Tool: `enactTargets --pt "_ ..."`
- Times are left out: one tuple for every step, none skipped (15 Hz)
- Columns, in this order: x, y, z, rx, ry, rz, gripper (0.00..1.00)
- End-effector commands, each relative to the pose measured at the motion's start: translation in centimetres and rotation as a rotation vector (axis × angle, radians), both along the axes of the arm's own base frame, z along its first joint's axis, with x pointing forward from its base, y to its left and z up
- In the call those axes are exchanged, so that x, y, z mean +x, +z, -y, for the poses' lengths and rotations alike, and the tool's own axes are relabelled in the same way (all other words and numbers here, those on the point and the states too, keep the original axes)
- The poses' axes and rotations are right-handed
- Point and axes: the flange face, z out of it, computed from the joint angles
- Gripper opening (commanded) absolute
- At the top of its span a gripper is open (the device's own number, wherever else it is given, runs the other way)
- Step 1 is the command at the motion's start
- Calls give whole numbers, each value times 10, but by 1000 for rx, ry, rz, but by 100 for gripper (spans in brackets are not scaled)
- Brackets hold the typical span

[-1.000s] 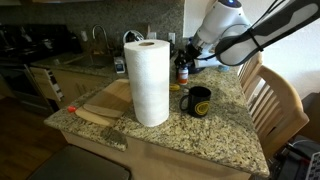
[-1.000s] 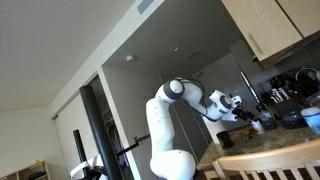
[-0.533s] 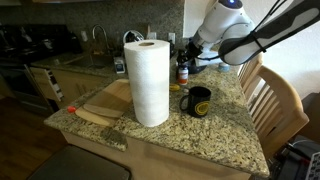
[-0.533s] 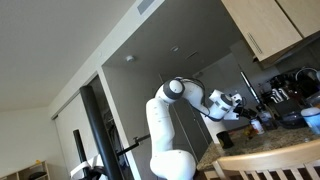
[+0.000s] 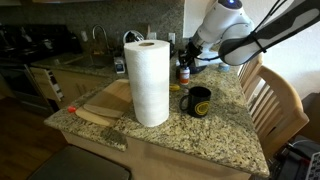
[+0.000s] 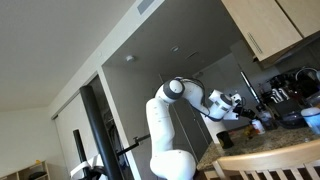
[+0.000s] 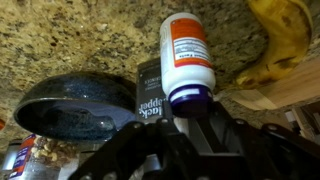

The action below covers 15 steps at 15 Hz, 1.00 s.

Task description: Put the bottle in the bowl and then put it back on the counter

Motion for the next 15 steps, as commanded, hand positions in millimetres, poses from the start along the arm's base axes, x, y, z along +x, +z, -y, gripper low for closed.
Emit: enactTargets --pt "-1 -3 -3 9 8 -6 17" --pt "-1 -3 -4 7 8 -7 17" --pt "1 0 -1 -4 -2 14 17" --pt "4 3 2 -17 -10 51 17" --pt "7 7 5 -24 -13 89 17" --pt "9 11 8 -39 -18 130 17" --pt "13 19 11 -57 -16 177 17" --pt "-6 34 42 -73 -26 208 17" --pt "-14 51 44 -84 -36 236 17" --pt "-25 55 48 -86 -25 215 17" --pt "-32 64 54 -92 -35 208 17" --pt "-40 73 60 -98 -33 202 17" --pt "-49 85 66 -101 -35 199 17" --pt "-56 94 68 -103 -36 196 17" --pt "-63 104 72 -109 -42 193 17"
